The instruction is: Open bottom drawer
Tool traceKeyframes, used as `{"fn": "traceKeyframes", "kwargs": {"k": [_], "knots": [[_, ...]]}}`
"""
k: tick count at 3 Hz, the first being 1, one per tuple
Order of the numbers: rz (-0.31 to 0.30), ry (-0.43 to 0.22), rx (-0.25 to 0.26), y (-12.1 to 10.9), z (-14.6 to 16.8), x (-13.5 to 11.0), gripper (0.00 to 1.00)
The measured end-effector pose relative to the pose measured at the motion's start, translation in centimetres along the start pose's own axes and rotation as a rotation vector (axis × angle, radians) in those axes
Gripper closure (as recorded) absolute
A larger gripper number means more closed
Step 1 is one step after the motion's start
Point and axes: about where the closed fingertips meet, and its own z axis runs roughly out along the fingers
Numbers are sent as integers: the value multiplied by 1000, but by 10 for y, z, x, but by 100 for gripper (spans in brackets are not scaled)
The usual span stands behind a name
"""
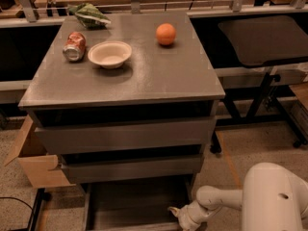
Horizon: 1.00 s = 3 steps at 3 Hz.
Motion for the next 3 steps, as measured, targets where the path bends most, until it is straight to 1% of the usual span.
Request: {"fn": "traceKeyframes", "kwargs": {"k": [1, 2, 3], "knots": [[-37, 20, 104, 6, -32, -7, 0], [-48, 30, 213, 20, -67, -7, 0], [-44, 52, 338, 37, -114, 0, 0]]}}
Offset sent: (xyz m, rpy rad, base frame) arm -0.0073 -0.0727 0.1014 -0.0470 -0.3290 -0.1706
